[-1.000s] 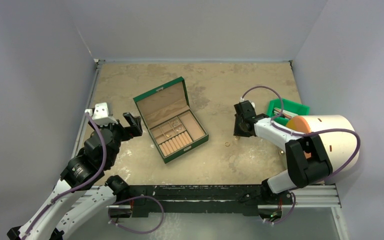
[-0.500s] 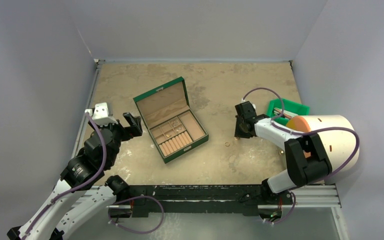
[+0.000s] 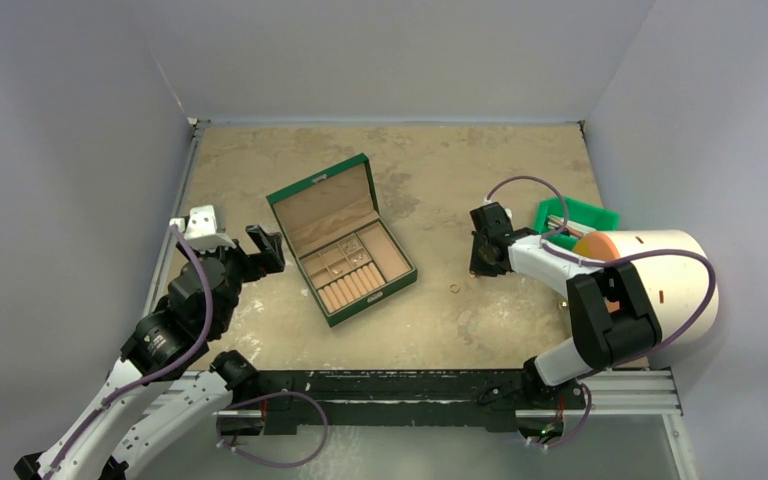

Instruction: Organize the mixed jewelry

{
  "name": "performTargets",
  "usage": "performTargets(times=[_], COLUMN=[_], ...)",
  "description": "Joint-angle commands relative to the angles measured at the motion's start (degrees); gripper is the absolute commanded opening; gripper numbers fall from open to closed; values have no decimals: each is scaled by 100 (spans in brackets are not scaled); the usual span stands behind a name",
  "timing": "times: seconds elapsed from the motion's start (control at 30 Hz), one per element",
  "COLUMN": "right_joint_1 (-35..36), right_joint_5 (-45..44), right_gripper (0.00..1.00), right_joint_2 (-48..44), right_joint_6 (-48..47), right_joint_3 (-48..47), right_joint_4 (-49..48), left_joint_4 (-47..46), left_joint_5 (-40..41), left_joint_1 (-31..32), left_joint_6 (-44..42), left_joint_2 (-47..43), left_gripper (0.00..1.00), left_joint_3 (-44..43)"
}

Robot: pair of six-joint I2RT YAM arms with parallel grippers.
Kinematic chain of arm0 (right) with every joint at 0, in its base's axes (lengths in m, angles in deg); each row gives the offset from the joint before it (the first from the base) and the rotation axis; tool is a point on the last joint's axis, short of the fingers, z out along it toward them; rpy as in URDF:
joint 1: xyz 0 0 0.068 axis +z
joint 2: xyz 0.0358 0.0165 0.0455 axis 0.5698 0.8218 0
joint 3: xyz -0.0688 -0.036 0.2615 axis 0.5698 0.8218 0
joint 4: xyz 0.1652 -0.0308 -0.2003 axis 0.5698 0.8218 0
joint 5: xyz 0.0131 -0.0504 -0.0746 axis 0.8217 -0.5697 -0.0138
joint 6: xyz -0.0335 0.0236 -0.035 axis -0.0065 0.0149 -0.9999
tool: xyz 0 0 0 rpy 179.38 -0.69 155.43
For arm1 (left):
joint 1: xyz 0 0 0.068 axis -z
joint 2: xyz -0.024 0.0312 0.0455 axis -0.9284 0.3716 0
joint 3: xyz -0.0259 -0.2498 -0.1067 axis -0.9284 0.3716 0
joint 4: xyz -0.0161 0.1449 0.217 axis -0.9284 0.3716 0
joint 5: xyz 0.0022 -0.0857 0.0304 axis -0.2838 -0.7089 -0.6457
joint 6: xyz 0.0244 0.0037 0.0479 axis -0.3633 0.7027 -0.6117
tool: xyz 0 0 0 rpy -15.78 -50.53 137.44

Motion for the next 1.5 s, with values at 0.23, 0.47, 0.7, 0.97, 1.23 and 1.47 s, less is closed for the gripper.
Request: performTargets(times=[0.23,0.47,0.7,0.97,1.23,1.47], right_joint_1=[-12,20,469,2034,3023,3473], right_joint_5=[187,643,996,488,130,250], right_gripper=[0,0,0,0,0,0], right_joint_2=[-82,-768,-1588,-1872,-1912,-1637], right_joint_6=[42,-98,174,626,947,1022], right_joint_3=[28,87,86,-462,-828,-1211], right_joint_4=[40,-19,-16,50,-380,-982], left_joint_4=[-197,-246,-473,-757,-920,-1683], left_joint_5=[-3,-76,-976,-2096,-3238,-4209], left_joint_1=[-38,-39,-36,-33,-32,-32], left_joint_6=[-13,-2,-148,28,1171,2383], left_joint_2=[-15,2,82,313,457,494], left_gripper=[99,99,99,94,90,86], left_joint_3=[-182,-175,-110,-91,171,841])
